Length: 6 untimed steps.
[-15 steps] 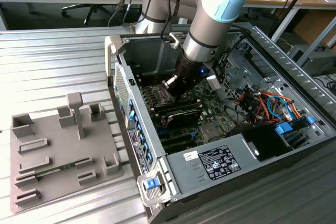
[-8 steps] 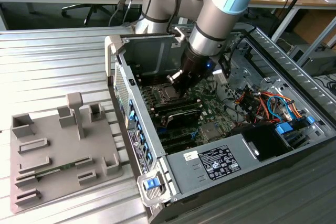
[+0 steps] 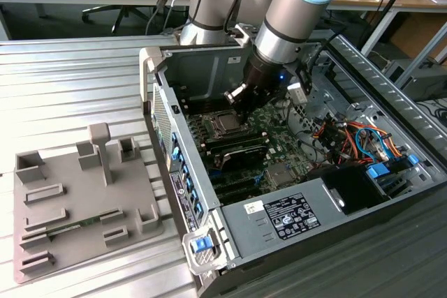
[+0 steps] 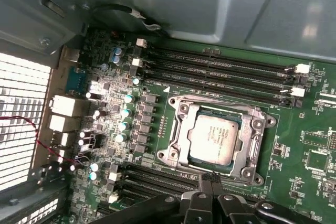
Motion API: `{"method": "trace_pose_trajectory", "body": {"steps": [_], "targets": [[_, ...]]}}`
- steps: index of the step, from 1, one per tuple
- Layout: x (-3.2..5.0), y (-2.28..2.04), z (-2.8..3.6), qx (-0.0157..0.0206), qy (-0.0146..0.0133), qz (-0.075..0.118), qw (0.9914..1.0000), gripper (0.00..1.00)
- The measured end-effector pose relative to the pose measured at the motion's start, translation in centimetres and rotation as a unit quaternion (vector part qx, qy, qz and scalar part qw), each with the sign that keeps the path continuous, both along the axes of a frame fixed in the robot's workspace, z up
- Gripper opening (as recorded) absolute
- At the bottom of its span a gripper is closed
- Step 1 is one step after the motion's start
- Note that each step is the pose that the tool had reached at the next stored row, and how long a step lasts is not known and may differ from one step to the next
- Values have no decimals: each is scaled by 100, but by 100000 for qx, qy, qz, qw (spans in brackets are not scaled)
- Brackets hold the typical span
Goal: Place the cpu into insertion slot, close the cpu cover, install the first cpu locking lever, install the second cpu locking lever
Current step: 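Install the second cpu locking lever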
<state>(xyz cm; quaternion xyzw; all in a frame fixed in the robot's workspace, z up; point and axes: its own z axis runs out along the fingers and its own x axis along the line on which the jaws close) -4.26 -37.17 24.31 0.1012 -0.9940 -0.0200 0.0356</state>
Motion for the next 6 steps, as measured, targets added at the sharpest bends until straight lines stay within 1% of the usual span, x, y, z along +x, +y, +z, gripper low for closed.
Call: {"method": "trace_pose_trajectory", "body": {"steps": [6], "targets": [[0, 0, 1, 62, 3, -2, 100000, 11]]}}
